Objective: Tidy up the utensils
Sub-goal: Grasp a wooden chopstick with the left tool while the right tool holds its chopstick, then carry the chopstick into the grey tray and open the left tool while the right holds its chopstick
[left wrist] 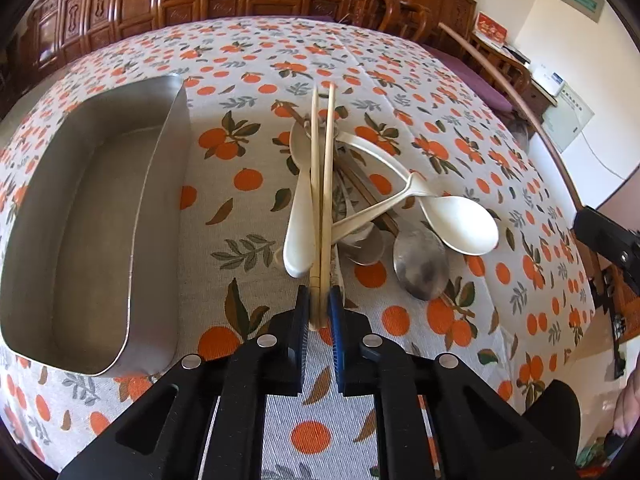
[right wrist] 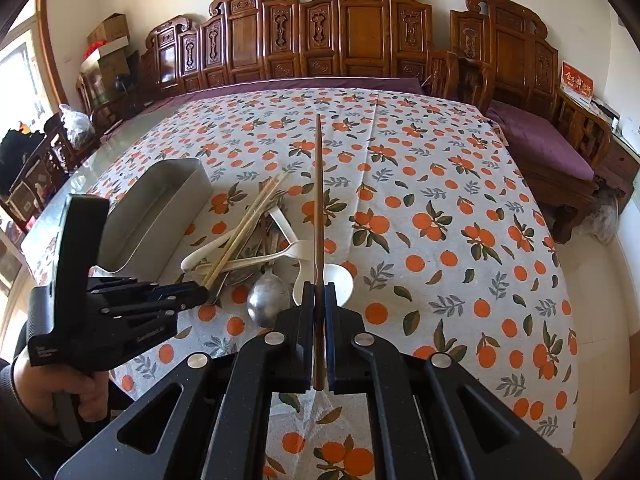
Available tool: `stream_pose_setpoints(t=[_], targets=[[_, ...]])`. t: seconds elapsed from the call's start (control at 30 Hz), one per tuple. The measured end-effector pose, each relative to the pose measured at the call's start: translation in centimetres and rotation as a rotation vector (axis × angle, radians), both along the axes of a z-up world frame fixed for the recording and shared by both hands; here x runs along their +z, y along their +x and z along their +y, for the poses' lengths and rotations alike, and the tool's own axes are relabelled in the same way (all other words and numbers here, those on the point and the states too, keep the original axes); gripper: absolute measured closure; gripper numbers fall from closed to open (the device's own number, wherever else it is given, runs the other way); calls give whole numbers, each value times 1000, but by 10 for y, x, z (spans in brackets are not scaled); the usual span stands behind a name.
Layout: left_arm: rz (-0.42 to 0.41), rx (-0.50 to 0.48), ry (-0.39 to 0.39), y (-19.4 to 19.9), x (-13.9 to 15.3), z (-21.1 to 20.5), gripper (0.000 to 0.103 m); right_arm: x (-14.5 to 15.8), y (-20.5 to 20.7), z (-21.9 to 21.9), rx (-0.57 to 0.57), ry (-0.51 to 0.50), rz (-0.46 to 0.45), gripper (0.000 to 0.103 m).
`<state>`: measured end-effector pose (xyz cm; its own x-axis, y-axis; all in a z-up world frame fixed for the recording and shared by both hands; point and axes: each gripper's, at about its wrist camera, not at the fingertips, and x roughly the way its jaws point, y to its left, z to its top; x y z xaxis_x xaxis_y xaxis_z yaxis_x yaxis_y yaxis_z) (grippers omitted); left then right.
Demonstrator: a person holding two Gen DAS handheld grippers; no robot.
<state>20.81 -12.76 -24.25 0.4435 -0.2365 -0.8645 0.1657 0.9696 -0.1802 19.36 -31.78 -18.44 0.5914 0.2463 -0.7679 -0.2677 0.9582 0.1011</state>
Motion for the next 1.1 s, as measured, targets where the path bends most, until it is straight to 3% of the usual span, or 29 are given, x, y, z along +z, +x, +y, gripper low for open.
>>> stream_pose_setpoints(t=[0.37, 0.7, 1.1], targets=[[-53, -24, 12, -10, 17, -2, 99, -1, -1, 3, 6, -4, 1, 97], [-145, -62, 22, -26, 55, -8, 99, 2, -2, 4, 12, -4, -8, 97], [-186, -22, 30, -37, 86, 38, 99, 9, -11, 21, 51, -4, -29, 97]])
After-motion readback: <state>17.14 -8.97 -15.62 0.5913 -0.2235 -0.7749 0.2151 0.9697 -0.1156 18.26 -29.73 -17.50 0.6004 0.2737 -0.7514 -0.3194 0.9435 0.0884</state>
